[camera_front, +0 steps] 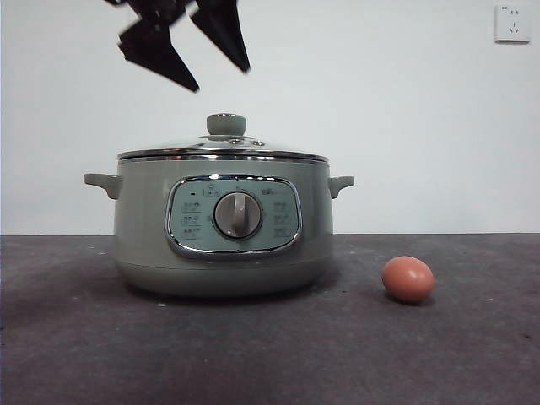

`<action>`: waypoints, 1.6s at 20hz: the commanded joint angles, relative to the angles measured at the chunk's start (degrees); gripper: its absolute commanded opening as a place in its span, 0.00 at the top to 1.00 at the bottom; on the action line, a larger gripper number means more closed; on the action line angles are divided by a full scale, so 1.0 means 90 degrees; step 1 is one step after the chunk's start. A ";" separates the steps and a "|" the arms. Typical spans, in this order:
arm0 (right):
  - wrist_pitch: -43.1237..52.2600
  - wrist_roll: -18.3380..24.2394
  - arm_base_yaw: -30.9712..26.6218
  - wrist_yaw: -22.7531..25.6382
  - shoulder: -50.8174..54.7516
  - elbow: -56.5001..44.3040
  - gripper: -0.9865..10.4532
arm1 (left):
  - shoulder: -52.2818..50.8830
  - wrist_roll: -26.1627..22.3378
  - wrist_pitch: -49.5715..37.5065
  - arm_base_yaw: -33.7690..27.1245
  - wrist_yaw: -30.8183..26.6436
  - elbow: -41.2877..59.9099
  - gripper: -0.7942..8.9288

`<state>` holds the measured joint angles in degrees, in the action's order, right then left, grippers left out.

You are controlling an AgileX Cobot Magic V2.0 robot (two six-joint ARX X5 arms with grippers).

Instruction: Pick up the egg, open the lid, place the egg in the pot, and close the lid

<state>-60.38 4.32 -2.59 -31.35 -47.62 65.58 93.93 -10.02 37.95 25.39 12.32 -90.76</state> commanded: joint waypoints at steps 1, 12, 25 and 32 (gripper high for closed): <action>0.0010 0.0022 0.0000 -0.0022 0.0010 0.0017 0.44 | 0.0245 -0.0107 -0.0051 0.0024 -0.0068 0.0000 0.30; -0.0087 0.0027 0.0000 -0.0019 -0.0022 0.0017 0.44 | 0.0770 -0.0051 -0.0226 0.0024 -0.0066 0.0000 0.37; -0.0066 0.0029 0.0000 -0.0017 -0.0027 0.0017 0.45 | 0.0770 0.0117 -0.0308 0.0024 0.0012 0.0000 0.87; -0.0061 0.0029 0.0000 -0.0017 -0.0061 0.0017 0.45 | 0.0767 0.0114 -0.0364 0.0019 0.0012 -0.0080 0.93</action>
<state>-61.25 4.32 -2.59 -31.35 -47.99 65.58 100.31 -10.26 35.51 25.52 11.90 -90.98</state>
